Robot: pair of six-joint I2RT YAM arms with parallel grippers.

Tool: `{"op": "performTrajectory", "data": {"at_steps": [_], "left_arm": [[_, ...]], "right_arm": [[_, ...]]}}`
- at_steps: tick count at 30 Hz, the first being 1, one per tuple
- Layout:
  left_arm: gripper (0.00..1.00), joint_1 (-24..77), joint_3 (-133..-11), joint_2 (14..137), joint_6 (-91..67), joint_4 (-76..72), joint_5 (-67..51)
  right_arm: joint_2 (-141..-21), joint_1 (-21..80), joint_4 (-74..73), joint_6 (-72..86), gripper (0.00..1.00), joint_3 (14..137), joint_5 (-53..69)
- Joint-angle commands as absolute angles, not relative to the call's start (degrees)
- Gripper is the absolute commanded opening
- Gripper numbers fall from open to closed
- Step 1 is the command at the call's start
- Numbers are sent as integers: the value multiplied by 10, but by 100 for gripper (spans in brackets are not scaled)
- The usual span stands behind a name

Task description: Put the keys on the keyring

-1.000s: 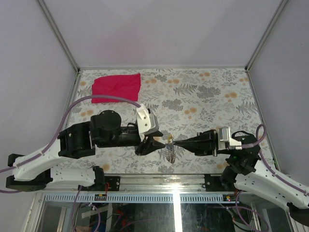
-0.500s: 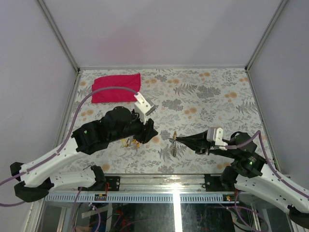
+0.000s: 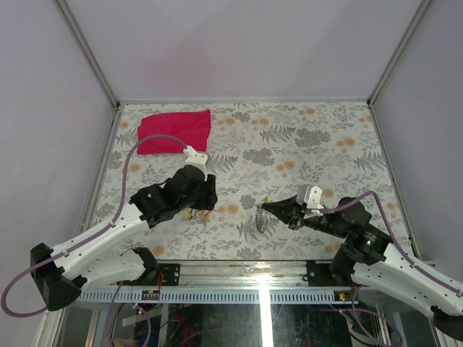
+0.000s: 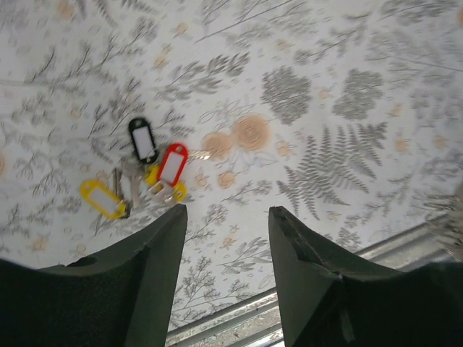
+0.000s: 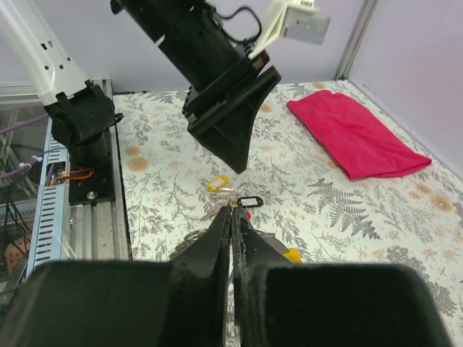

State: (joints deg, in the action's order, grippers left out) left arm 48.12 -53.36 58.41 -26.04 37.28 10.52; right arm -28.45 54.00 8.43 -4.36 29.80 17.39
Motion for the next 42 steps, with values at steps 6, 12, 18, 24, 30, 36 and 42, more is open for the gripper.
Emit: {"op": "performTrajectory", "data": {"at_steps": [6, 12, 18, 24, 30, 36, 42], "left_arm": [[54, 477, -456, 582, -382, 329, 209], [56, 473, -439, 604, -402, 320, 214], [54, 472, -426, 631, -416, 312, 213], [50, 472, -411, 663, -412, 292, 209], [48, 462, -402, 686, -402, 276, 211], [44, 450, -391, 710, -394, 259, 206], [43, 442, -374, 722, -396, 248, 201]], "right_arm": [[-298, 541, 91, -26, 0, 315, 149], [-293, 542, 89, -19, 0, 309, 139], [-293, 542, 87, -17, 0, 309, 131], [-297, 542, 90, -15, 0, 308, 130], [-298, 541, 88, -13, 0, 308, 132], [-296, 542, 86, -8, 0, 305, 131], [-293, 542, 84, -6, 0, 304, 131]]}}
